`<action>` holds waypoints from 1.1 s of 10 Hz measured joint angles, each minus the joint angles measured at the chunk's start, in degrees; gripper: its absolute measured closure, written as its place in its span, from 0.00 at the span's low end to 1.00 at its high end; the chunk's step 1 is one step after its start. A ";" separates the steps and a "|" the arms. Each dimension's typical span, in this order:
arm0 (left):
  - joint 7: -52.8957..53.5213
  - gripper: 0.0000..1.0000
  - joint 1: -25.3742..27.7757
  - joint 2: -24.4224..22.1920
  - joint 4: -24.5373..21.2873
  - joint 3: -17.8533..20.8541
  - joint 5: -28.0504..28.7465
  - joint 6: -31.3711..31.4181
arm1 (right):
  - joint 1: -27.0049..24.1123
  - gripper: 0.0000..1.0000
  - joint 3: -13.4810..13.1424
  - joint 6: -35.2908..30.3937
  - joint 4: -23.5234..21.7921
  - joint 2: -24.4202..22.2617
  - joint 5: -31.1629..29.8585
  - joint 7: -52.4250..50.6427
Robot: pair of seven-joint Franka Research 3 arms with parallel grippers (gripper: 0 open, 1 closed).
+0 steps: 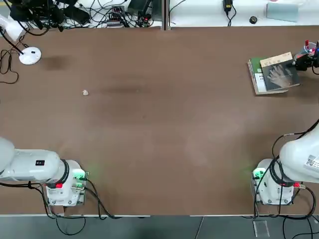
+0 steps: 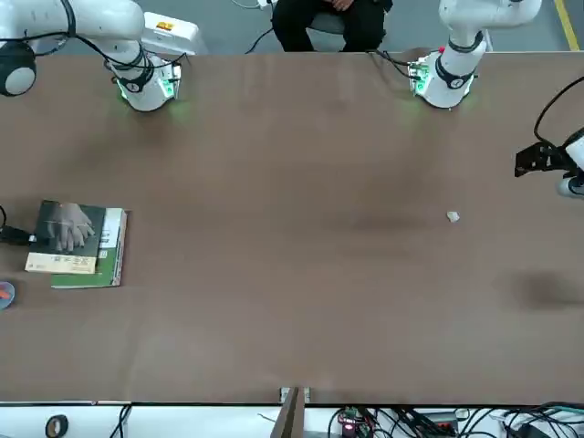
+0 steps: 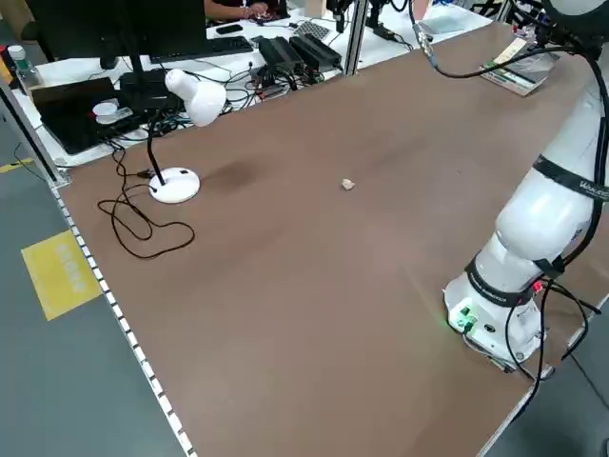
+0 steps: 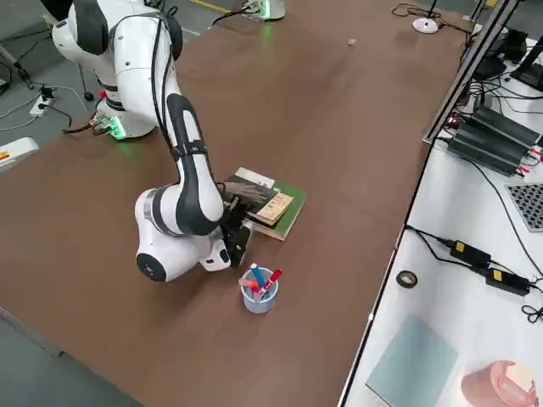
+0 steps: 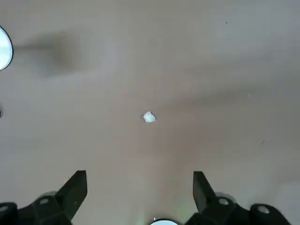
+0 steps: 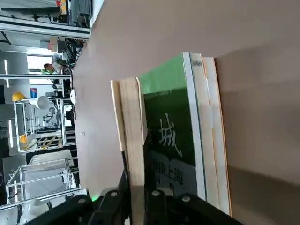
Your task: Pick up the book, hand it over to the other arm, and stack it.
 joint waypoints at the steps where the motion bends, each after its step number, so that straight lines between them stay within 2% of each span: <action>1: -0.05 0.00 0.03 -0.47 -0.52 0.01 0.00 -0.01 | 0.12 0.85 0.01 0.42 -0.38 0.00 0.34 -0.20; 6: -0.11 0.00 0.79 -3.79 -4.03 0.05 0.02 -0.03 | 1.28 0.85 0.04 2.67 -2.71 0.02 1.74 -2.32; 11: -0.11 0.00 0.86 -5.10 -5.86 0.07 0.02 0.24 | 1.98 0.85 0.05 4.21 -2.93 0.01 3.06 -2.59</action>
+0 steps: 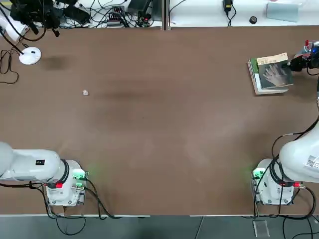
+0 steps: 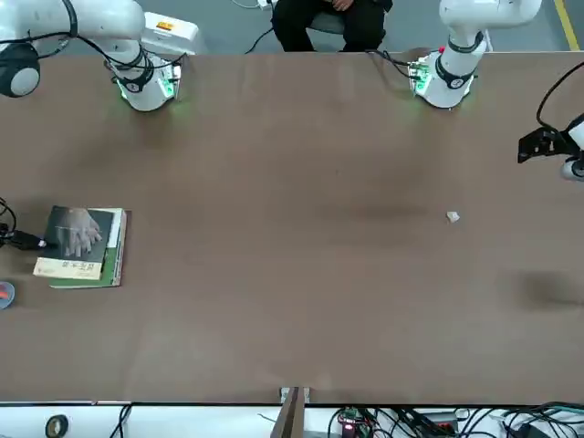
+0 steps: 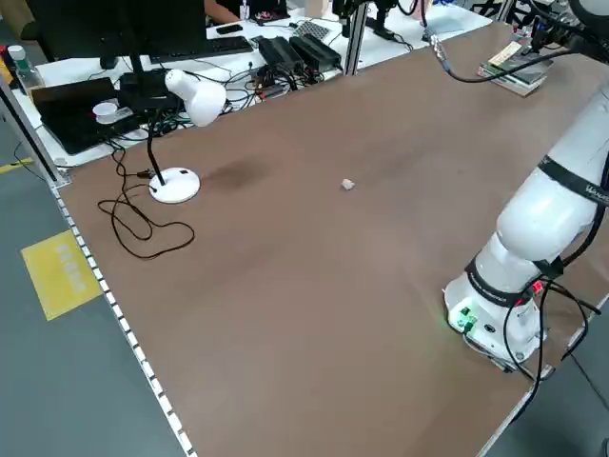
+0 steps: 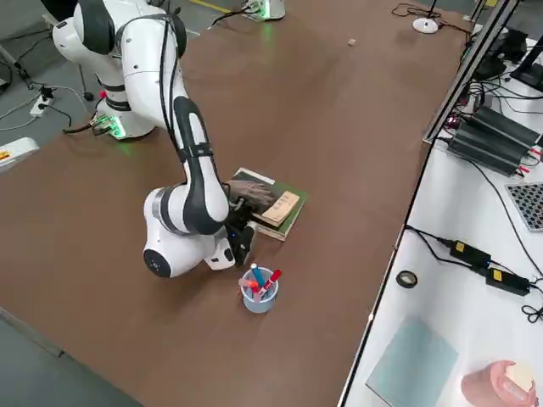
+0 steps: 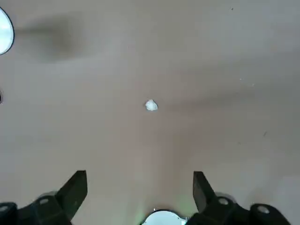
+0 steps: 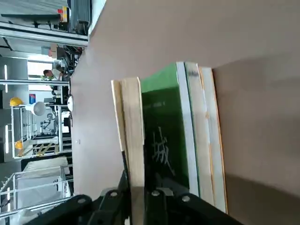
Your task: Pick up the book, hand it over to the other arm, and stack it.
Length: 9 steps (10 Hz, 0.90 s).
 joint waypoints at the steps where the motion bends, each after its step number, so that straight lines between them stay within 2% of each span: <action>1: 0.00 0.00 0.00 -0.42 -0.39 0.00 0.00 0.31 | 0.10 0.85 0.00 0.40 -0.07 0.00 0.42 -0.17; 9: -0.03 0.00 0.00 -3.64 -4.14 0.00 0.00 1.21 | 1.99 0.85 0.08 2.48 -1.34 -0.01 1.38 -1.83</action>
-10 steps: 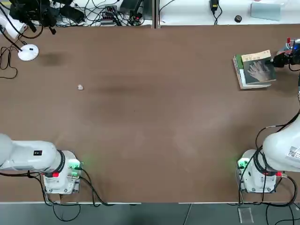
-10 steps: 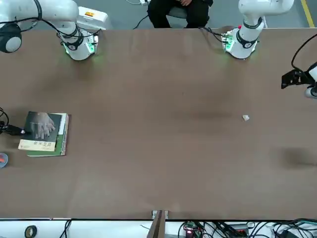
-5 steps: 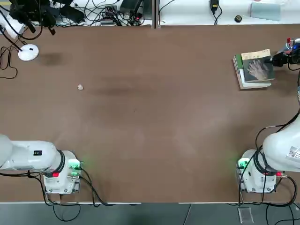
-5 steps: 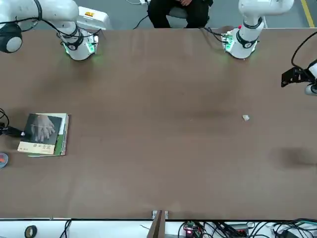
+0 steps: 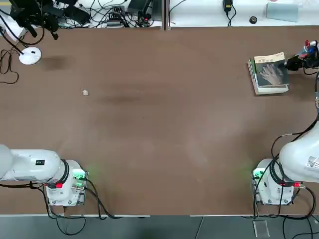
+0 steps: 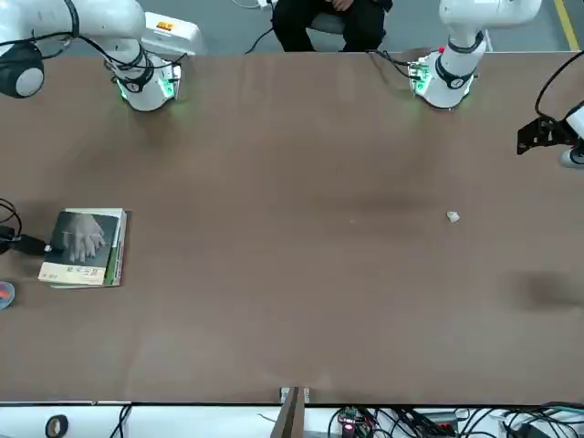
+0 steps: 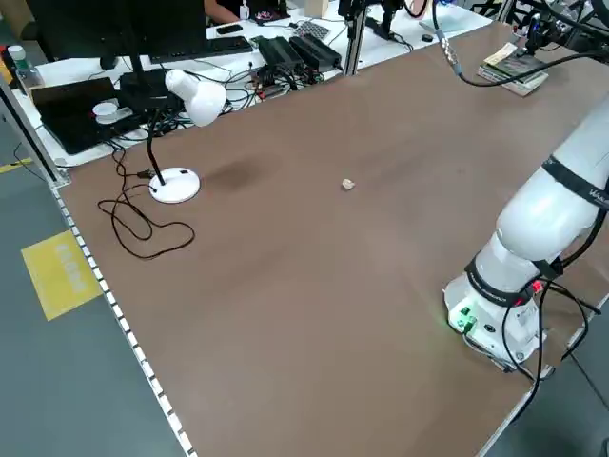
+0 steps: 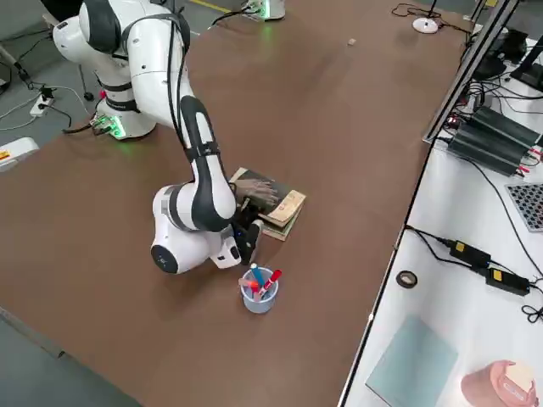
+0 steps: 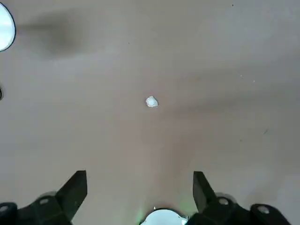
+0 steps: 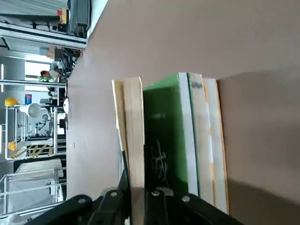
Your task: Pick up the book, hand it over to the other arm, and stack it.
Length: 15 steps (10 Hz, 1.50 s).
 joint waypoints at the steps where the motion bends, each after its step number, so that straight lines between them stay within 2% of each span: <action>1: -0.01 0.00 0.00 -0.03 -0.07 0.00 0.00 0.05 | 0.19 0.85 0.00 0.01 0.00 -0.01 0.01 0.00; 5: -0.30 0.00 0.00 -0.08 -0.17 0.00 0.00 0.02 | 0.27 0.85 -0.04 0.01 0.00 -0.02 0.01 0.01; 6: -0.35 0.00 0.00 -0.13 -0.17 0.00 0.00 -0.04 | 0.27 0.81 -0.07 0.22 0.00 -0.02 0.01 0.01; 8: -0.39 0.00 0.00 -0.40 -0.17 0.00 0.00 -0.25 | 0.26 0.63 -0.15 0.80 0.02 -0.02 0.01 0.01; 9: -0.40 0.00 0.00 -0.65 -0.18 0.00 0.00 -0.50 | 0.25 0.63 -0.24 0.91 0.06 -0.02 0.01 0.01; 10: -0.41 0.00 0.01 -0.94 -0.19 0.00 0.00 -0.67 | 0.25 0.59 -0.44 0.99 0.09 -0.02 0.01 0.01; 13: -0.41 0.00 0.00 -1.59 -0.23 0.00 0.00 -0.98 | 0.23 0.30 -1.78 1.00 0.46 -0.14 -0.06 0.01; 15: -0.41 0.00 0.00 -1.66 -0.26 0.00 0.00 -1.00 | 0.20 0.26 -2.84 1.00 0.92 -0.29 -0.58 0.01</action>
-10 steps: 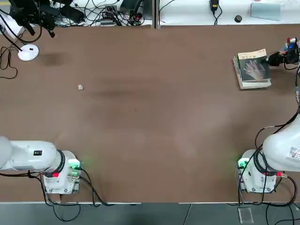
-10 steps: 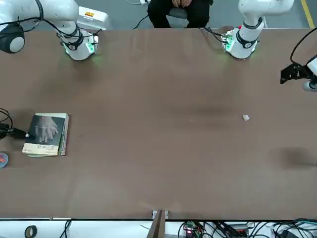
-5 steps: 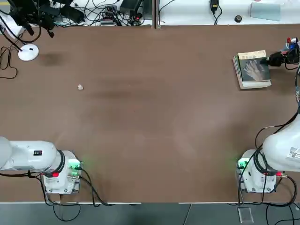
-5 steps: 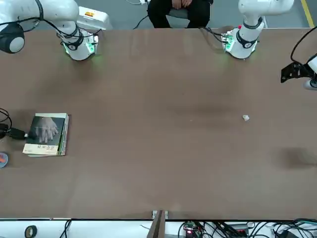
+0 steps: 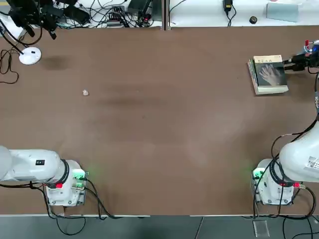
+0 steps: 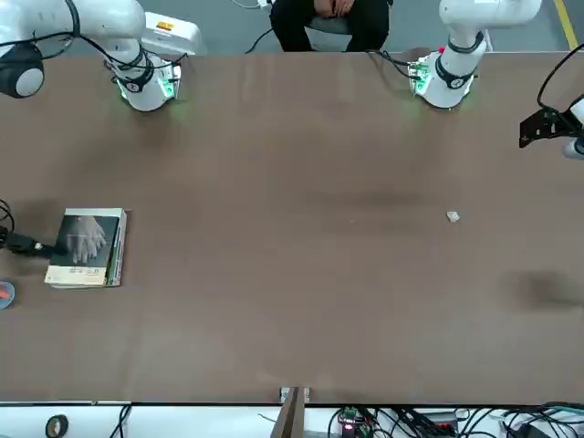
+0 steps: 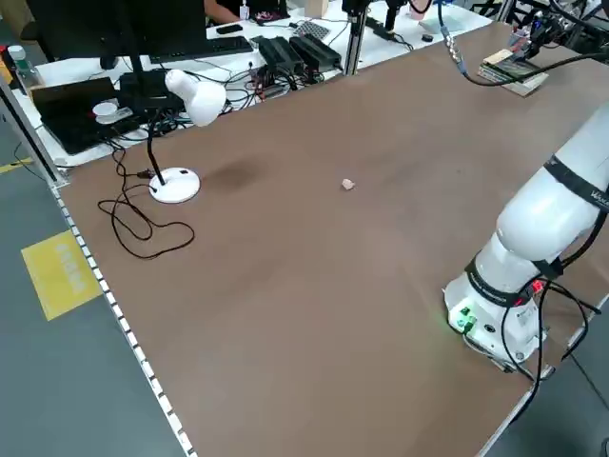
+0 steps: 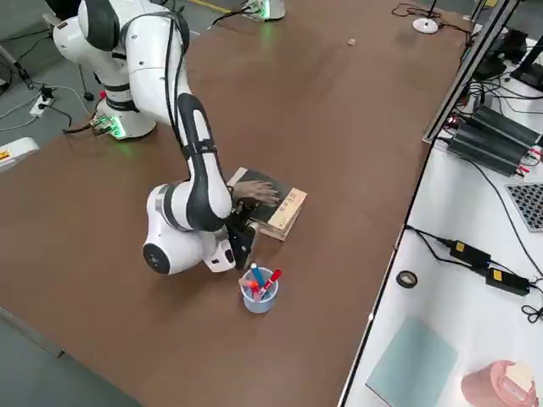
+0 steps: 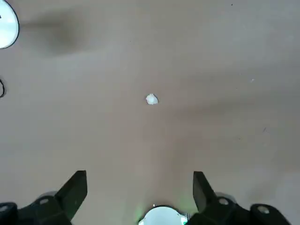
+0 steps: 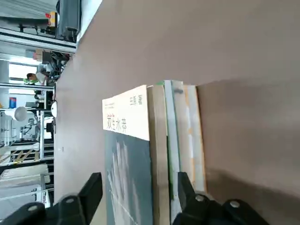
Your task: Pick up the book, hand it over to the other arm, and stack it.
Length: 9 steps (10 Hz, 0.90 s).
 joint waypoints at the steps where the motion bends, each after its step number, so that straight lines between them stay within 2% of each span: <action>1: 0.00 0.00 0.00 0.00 -0.02 0.00 0.00 0.00 | 0.00 0.21 -0.40 -0.01 0.26 -0.04 -0.12 0.00; 5: 0.00 0.00 0.00 0.00 -0.03 0.00 0.00 0.00 | 0.09 0.17 -1.60 -0.50 1.23 -0.27 -0.66 0.91; 9: 0.00 0.00 -0.01 -0.01 -0.03 0.00 0.00 0.00 | 0.94 0.15 -1.92 -3.82 4.26 -3.36 -4.92 8.54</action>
